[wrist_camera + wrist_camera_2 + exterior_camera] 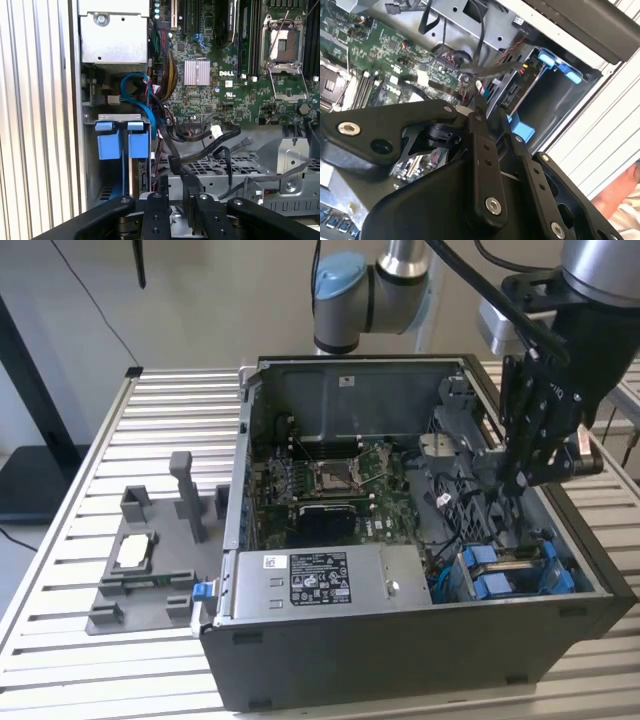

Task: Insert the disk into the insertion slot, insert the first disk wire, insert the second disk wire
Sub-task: 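Insert the second disk wire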

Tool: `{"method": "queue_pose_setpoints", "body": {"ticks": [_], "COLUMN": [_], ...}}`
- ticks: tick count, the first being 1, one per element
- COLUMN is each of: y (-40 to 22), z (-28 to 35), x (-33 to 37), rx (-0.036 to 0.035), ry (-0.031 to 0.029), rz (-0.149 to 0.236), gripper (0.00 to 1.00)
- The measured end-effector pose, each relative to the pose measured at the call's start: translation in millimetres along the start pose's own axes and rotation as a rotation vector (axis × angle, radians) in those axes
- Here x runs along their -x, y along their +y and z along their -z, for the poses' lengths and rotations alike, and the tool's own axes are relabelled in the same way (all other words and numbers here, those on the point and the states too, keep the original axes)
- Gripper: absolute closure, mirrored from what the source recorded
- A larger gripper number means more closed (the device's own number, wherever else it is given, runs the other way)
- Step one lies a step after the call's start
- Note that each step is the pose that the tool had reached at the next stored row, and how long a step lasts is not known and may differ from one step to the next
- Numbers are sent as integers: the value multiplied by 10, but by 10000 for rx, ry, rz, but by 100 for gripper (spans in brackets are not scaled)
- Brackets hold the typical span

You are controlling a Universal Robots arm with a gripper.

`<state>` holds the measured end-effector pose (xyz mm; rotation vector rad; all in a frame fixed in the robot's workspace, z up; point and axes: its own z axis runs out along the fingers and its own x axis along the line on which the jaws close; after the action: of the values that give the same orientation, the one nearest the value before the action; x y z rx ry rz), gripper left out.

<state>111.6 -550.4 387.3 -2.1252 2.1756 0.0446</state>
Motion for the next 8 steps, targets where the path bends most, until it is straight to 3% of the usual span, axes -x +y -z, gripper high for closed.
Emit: {"method": "queue_pose_setpoints", "body": {"ticks": [8], "y": [88], "z": [-29], "x": [15], "rx": [31], "ry": [32], "rz": [357], "gripper": [73]}}
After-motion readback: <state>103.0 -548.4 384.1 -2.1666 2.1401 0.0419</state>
